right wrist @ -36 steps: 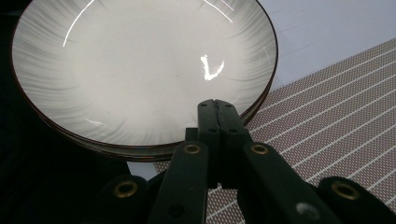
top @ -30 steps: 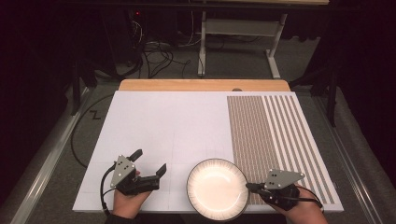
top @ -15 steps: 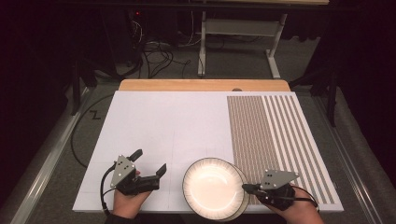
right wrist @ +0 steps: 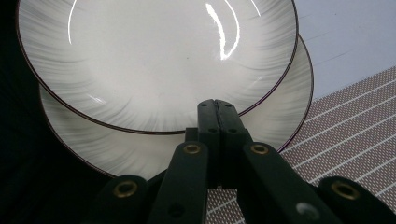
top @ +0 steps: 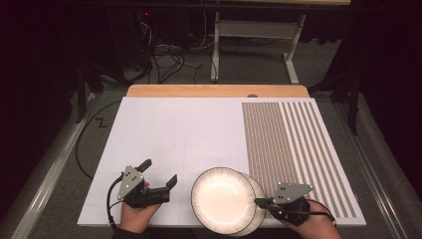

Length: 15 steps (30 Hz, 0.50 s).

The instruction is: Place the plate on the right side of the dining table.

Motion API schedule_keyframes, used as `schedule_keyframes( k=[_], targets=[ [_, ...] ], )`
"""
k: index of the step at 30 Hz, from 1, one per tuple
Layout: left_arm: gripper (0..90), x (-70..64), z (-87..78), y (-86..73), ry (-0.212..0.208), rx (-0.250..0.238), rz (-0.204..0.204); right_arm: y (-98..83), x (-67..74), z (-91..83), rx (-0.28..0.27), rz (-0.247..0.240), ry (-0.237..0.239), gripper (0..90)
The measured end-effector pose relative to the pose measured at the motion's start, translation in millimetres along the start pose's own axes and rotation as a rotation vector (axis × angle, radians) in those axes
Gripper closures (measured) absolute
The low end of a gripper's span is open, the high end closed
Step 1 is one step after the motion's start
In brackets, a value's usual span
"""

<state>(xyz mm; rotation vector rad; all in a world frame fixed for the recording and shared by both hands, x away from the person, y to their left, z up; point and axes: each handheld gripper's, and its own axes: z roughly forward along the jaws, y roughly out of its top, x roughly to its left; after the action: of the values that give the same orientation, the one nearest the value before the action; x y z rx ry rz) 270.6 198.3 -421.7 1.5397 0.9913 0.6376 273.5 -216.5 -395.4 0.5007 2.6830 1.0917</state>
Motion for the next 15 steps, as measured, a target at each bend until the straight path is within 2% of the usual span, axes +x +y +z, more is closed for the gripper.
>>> schedule_keyframes(
  k=[9,15],
  targets=[
    [0.7,0.6,0.3,-0.2,-0.001,0.003,-0.008,0.3,0.7,1.9,0.005,0.009,0.015,90.0],
    [0.7,1.6,-1.1,0.0,0.001,-0.002,-0.014,3.9,4.7,8.5,0.023,-0.015,0.011,90.0]
  ],
)
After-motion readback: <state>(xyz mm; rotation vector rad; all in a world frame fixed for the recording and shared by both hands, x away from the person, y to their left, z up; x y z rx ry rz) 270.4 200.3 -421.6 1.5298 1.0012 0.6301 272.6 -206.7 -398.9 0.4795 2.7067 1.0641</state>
